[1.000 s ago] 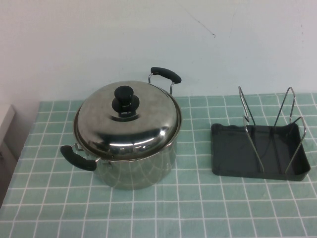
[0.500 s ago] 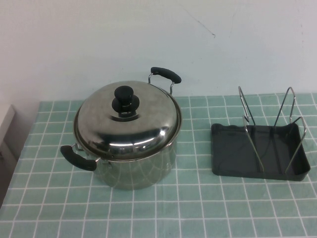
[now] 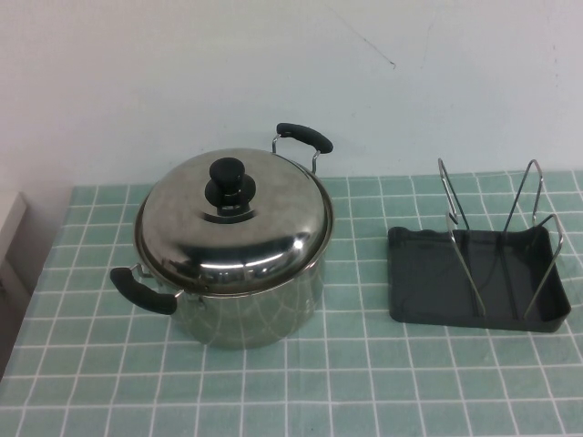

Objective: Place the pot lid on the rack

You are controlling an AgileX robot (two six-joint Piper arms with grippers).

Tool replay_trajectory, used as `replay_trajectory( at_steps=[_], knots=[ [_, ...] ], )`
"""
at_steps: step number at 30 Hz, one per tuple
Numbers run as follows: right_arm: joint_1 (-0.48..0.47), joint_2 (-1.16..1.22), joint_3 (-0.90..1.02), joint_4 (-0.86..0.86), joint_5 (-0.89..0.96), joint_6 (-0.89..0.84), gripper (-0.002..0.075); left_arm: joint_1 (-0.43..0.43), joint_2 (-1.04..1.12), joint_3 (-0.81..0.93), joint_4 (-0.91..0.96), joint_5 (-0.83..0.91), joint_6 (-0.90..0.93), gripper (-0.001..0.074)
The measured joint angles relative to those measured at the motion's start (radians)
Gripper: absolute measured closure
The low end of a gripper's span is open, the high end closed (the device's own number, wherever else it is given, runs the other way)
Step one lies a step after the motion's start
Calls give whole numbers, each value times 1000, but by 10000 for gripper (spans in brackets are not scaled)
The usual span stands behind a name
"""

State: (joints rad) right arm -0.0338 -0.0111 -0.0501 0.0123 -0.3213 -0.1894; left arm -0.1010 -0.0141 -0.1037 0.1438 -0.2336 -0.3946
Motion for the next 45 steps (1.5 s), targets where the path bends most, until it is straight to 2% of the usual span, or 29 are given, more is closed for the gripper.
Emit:
replay_trajectory(
  at_steps=[4, 7, 9, 12, 18, 24, 27, 30, 32, 34, 38, 45],
  knots=[
    [0, 15, -162, -6, 389, -18, 727, -2, 90, -200, -12, 290, -107, 737],
    [0, 72, -251, -6, 544, -63, 727, -16, 208, -309, -23, 359, -129, 737],
    [0, 114, -290, -4, 595, -103, 727, -31, 291, -358, -25, 345, -135, 737],
    [0, 174, -305, 5, 605, -154, 727, -58, 426, -391, -25, 215, -140, 737],
    [0, 213, -247, 13, 520, -224, 727, -100, 731, -398, -8, -211, -145, 737],
    [0, 217, -186, 13, 477, -238, 727, -106, 1058, -400, 149, -587, -159, 724],
    [0, 218, -184, 13, 469, -243, 727, -107, 1209, -403, 204, -722, -130, 637],
    [0, 218, -184, 13, 473, -245, 727, -107, 1328, -417, 259, -797, -122, 456],
    [0, 218, -182, 13, 473, -245, 727, -107, 1393, -447, 297, -816, -122, 302],
    [0, 218, -182, 13, 475, -247, 727, -107, 1447, -487, 332, -812, -125, 186],
    [0, 218, -182, 13, 477, -251, 727, -107, 1517, -577, 376, -716, -148, 109],
    [0, 218, -182, 13, 478, -250, 727, -107, 1597, -664, 418, -614, -180, 115]
  ],
)
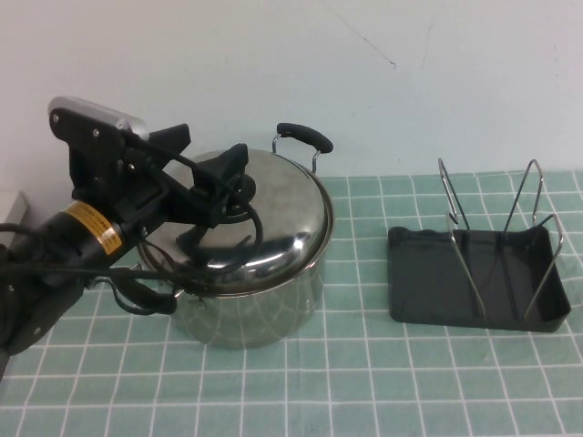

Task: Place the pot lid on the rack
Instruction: Open the pot

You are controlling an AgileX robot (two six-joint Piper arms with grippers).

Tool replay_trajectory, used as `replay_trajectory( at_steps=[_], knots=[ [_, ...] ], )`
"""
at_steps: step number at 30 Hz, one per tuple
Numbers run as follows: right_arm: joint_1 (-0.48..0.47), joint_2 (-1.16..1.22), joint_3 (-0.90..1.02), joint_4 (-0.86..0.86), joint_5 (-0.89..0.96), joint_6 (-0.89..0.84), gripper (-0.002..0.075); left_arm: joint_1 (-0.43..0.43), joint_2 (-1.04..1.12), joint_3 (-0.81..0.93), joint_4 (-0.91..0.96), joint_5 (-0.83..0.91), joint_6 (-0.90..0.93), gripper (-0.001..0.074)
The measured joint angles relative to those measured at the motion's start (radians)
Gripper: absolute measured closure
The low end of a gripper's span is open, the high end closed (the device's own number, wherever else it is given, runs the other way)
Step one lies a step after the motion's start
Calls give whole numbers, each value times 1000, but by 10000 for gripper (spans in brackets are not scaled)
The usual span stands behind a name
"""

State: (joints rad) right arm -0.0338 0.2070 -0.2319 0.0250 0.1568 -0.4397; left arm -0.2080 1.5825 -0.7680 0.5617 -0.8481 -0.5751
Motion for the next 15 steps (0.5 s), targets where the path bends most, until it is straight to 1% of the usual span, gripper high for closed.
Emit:
replay_trajectory(
  at_steps=[3, 9, 15],
  knots=[
    [0, 0, 0, 0, 0, 0, 727, 0, 33, -13, 2, 7, -4, 139],
    [0, 0, 0, 0, 2, 0, 727, 0, 96, -54, 31, 55, -8, 149],
    [0, 0, 0, 0, 4, 0, 727, -34, 129, -83, 36, 88, -10, 162]
  ],
)
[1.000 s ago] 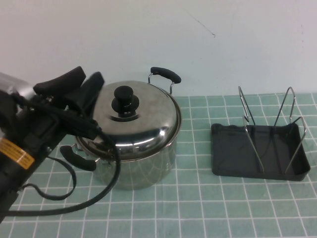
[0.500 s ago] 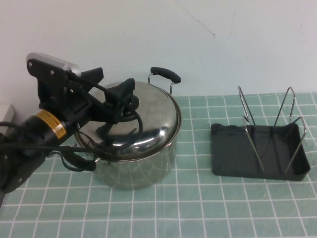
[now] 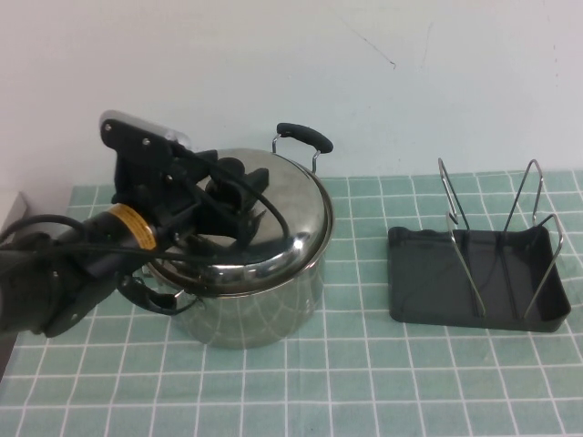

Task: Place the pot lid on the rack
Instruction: Open the pot, then hand over the pot lid

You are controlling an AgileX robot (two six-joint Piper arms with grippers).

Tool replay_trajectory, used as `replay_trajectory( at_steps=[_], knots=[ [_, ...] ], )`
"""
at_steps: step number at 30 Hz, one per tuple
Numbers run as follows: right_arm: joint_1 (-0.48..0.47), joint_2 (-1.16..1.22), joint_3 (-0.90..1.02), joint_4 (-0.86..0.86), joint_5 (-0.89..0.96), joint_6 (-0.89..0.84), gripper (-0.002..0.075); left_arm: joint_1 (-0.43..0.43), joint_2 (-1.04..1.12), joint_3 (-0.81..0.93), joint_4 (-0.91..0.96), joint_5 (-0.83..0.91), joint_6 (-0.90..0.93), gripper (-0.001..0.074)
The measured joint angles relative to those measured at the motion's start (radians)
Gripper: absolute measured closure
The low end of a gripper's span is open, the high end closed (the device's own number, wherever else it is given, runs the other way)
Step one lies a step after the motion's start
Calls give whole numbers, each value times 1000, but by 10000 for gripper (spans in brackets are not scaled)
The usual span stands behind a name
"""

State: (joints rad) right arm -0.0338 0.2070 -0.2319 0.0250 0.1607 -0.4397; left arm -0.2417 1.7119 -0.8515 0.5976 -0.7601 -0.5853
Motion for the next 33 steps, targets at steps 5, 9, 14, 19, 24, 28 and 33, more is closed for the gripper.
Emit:
replay_trajectory(
  at_steps=[5, 9, 14, 19, 24, 28, 33],
  knots=[
    [0, 0, 0, 0, 2, 0, 727, -24, 23, -23, -16, 20, 5, 335],
    [0, 0, 0, 0, 2, 0, 727, -24, 26, -23, -23, 15, 9, 410],
    [0, 1, 0, 3, -14, 0, 727, -24, 29, -23, -19, -29, 10, 410],
    [0, 1, -15, 38, -80, 0, 727, -26, -17, -23, -23, -128, 8, 410],
    [0, 9, -159, 155, -3, 4, 727, -26, -154, -23, -58, -290, -4, 411],
    [4, 37, -335, 428, 155, -16, 727, -49, -251, -25, -123, -359, -55, 411],
    [17, 117, -443, 987, 409, -381, 727, -147, -324, -65, -169, -378, -78, 411]
  ],
)
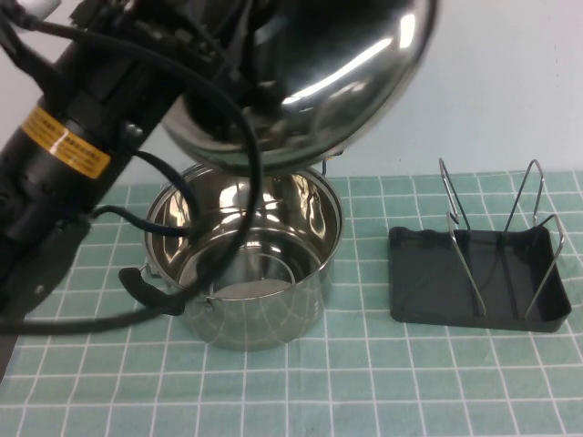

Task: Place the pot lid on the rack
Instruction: Hand over the pot lid

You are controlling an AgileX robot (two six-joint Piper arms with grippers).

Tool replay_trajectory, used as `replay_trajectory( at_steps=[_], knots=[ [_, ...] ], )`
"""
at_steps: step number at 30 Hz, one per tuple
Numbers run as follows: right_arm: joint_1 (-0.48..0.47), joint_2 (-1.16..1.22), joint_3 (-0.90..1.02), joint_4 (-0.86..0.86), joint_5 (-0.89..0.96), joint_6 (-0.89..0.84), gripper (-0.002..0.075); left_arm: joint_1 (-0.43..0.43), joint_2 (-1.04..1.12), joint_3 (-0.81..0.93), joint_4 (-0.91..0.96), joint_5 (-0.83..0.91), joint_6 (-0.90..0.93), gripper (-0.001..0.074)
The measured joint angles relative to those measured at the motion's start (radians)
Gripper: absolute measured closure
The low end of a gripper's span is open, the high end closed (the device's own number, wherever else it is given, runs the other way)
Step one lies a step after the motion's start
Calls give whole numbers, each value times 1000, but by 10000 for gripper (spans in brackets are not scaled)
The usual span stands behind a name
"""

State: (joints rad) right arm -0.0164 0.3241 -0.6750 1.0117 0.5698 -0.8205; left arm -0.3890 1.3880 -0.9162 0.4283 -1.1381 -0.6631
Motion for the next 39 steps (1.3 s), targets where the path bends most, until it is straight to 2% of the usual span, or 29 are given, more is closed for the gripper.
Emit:
replay_trajectory(
  at_steps=[2, 4, 7, 9, 10, 12, 16, 18, 20, 25, 31, 36, 39],
  knots=[
    [2, 35, -4, 246, 73, -178, 727, -55, -4, -17, -11, -7, -6, 411],
    [2, 64, -4, 429, 113, -275, 727, -114, -4, -32, -50, -9, -6, 411],
    [2, 104, -6, 566, 150, -331, 722, -209, -4, -57, -132, -6, 4, 411],
    [2, 131, -6, 609, 186, -339, 685, -263, -2, -71, -169, -6, 21, 411],
    [2, 145, -6, 625, 206, -339, 652, -281, -2, -77, -183, -6, 23, 411],
    [2, 169, -6, 645, 253, -331, 528, -322, -2, -90, -209, -8, 38, 411],
    [2, 211, -6, 658, 287, -327, 224, -366, -2, -100, -225, -10, 66, 411],
    [2, 229, -6, 660, 292, -338, 153, -382, -2, -100, -229, -10, 71, 411],
    [2, 248, -14, 660, 294, -358, 129, -396, -2, -100, -229, -10, 71, 411],
    [2, 299, -57, 664, 298, -374, 172, -427, -2, -100, -229, -10, 73, 411],
    [2, 380, -127, 666, 337, -374, 292, -437, 7, -100, -182, -10, 73, 411],
    [2, 446, -192, 666, 393, -372, 424, -437, 24, -100, -124, -12, 73, 411],
    [2, 466, -206, 666, 410, -370, 569, -437, 25, -100, -119, -8, 73, 411]
  ],
)
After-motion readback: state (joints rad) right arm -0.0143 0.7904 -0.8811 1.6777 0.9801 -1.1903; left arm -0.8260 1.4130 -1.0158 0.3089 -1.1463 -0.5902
